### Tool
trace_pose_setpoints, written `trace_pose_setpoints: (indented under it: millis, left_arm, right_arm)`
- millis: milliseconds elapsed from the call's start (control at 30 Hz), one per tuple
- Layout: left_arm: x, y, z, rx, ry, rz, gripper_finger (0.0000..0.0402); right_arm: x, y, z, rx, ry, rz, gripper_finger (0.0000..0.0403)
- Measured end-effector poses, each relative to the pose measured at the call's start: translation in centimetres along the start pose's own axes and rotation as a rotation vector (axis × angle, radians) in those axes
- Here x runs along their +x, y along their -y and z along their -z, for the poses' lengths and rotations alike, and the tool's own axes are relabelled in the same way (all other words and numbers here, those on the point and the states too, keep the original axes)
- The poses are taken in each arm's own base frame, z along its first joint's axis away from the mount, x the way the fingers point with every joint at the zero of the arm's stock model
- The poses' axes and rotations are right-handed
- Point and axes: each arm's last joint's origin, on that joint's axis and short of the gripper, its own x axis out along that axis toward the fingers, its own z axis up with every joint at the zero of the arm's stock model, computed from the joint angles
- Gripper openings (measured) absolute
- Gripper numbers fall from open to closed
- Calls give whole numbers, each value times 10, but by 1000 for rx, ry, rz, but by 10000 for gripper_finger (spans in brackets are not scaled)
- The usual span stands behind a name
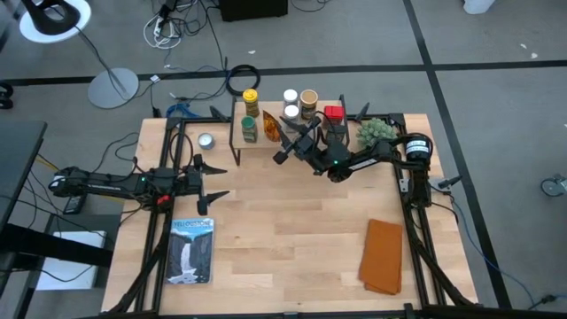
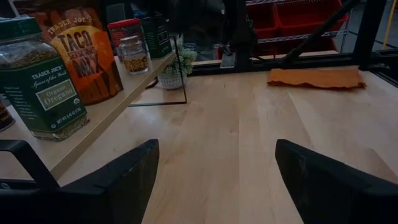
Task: Shelf spices
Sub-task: Put the orange bag seasoning on the shelf
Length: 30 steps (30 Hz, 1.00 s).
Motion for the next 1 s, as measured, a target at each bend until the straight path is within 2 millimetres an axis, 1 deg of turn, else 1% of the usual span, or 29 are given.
trace_pose_setpoints:
  millis: [167, 233, 333, 367, 467, 600, 667, 733, 833, 1000]
  left_arm:
    - [0, 0, 0, 0, 0, 0, 328]
    - [0, 0, 0, 0, 1, 0, 328]
    - [0, 0, 0, 0, 1, 0, 328]
    - [0, 0, 0, 0, 1, 0, 328]
    - [0, 0, 0, 0, 1, 0, 328]
    - [0, 0, 0, 0, 1, 0, 328]
    - [0, 0, 0, 0, 0, 0, 328]
    - [0, 0, 0, -1, 1, 0, 328]
    - [0, 0, 0, -1, 1, 0, 328]
    - [0, 0, 0, -4, 2, 0, 328]
  right_arm:
    - [-4, -6, -17, -3, 23, -3, 111]
    - [-6, -8, -28, 22, 3, 45, 109]
    - [-14, -14, -46, 57, -75, 141, 100]
    - [-17, -18, -51, 48, -108, 143, 95]
    - [-27, -34, -63, 2, -224, 81, 68]
    - [-38, -60, -74, -55, -428, 56, 12]
    - [-41, -71, -80, -63, -490, 56, 7]
    - [-41, -79, -87, -33, -532, 73, 6]
    - [-42, -85, -88, 23, -602, 68, 3]
    - [-40, -81, -72, 136, -685, 61, 2]
